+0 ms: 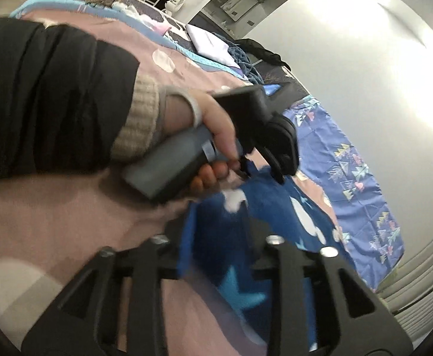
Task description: Fold small clothes
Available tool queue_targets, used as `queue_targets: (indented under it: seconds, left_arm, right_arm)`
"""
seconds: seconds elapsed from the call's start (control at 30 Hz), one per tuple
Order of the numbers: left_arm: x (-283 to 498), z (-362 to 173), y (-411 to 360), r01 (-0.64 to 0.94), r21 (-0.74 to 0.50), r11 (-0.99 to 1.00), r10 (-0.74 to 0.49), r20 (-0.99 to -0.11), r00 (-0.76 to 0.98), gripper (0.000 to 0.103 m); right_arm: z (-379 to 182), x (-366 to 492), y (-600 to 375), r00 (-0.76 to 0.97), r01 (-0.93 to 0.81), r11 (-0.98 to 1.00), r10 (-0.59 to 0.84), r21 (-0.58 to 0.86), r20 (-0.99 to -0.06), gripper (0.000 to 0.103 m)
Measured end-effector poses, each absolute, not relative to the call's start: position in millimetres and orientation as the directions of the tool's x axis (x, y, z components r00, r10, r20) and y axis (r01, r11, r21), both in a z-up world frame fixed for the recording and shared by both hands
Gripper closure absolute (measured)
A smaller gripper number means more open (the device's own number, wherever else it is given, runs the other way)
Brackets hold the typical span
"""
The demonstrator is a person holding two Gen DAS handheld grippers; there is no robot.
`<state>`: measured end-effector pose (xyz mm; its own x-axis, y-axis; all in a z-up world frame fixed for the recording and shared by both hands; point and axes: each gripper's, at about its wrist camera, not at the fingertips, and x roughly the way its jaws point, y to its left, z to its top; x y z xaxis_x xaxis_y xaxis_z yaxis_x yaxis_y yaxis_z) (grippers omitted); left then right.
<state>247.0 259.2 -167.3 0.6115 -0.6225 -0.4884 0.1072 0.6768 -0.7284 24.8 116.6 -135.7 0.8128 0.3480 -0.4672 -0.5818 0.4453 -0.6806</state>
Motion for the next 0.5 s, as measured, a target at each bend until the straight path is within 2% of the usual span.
queue_targets:
  seconds: [0.13, 0.27, 0.33, 0.37, 0.4, 0.47, 0.5]
  left_arm:
    - [248, -168, 259, 0.113, -0.731, 0.673, -0.629, -0.485, 0.607, 0.065]
    - [256, -170, 260, 0.117, -0.726, 0.677, -0.635, -0.497, 0.592, 0.064]
    - [268, -169, 261, 0.112, -0.722, 0.683, -0.632, -0.507, 0.586, 0.064]
    - [272, -169, 262, 0.105, -0.723, 0.683, -0.628, -0.508, 0.590, 0.065]
    - [277, -169, 264, 0.097, -0.727, 0.679, -0.625, -0.504, 0.596, 0.066]
    - [280, -172, 269, 0.094, -0.749, 0.656, -0.630, -0.474, 0.615, 0.077]
    - [278, -174, 272, 0.104, -0.764, 0.637, -0.641, -0.450, 0.621, 0.079]
  right_arm:
    - [-149, 14, 108, 0.821, -0.571, 0.407, 0.306, -0.713, -0.482, 0.066]
    - [-154, 24, 118, 0.849, -0.527, 0.402, 0.281, -0.749, -0.447, 0.058]
    - [-155, 30, 126, 0.862, -0.505, 0.401, 0.273, -0.764, -0.426, 0.057]
    - [-156, 35, 133, 0.870, -0.490, 0.400, 0.274, -0.774, -0.409, 0.059]
    - [-158, 38, 137, 0.873, -0.485, 0.395, 0.280, -0.780, -0.400, 0.066]
    - [-166, 35, 145, 0.864, -0.500, 0.380, 0.281, -0.778, -0.418, 0.083]
    - [-166, 34, 146, 0.861, -0.505, 0.380, 0.284, -0.775, -0.421, 0.085]
